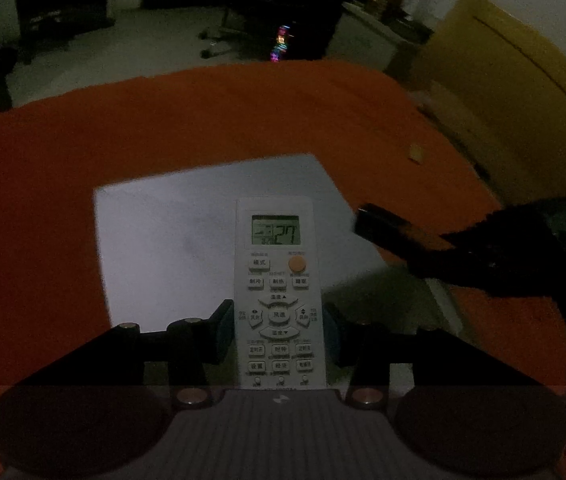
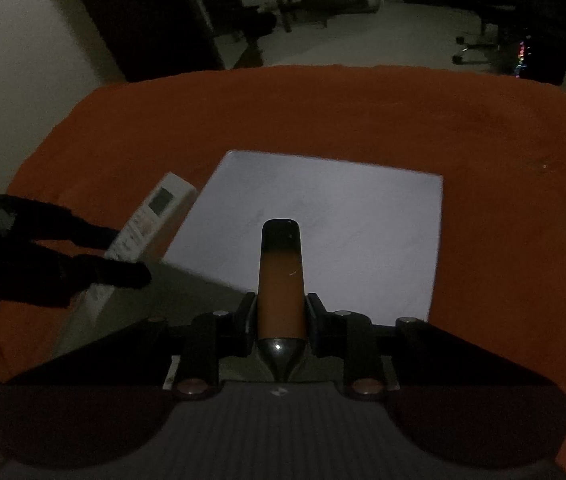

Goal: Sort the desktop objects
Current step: 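Carry the remote and amber bottle into the white box with both tools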

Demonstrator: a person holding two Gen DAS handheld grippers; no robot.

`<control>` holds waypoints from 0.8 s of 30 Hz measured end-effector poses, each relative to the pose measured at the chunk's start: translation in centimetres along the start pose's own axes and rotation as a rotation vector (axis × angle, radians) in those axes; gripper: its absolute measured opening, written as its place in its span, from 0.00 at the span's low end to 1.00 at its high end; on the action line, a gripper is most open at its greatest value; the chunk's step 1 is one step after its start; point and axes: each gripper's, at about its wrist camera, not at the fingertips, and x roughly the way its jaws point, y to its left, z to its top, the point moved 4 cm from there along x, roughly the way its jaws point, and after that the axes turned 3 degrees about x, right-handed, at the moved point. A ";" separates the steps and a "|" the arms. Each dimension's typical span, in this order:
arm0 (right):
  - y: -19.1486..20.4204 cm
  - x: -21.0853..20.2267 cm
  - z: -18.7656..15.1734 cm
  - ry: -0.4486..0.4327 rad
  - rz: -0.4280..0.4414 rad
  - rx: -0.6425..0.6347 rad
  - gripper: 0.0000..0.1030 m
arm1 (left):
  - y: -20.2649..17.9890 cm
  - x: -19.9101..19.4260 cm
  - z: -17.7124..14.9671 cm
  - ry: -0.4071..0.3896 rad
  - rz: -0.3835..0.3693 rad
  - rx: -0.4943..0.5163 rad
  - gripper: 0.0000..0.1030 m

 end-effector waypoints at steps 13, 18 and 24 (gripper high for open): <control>2.9 1.8 -8.2 0.105 0.069 -0.042 0.27 | -2.9 0.4 -7.9 0.095 -0.070 0.004 0.39; 2.8 4.0 -10.6 0.154 0.052 -0.048 0.27 | -2.6 1.4 -9.6 0.121 -0.040 0.008 0.39; 3.2 5.9 -13.0 0.197 0.030 -0.084 0.27 | -3.0 3.1 -11.7 0.169 -0.013 0.027 0.39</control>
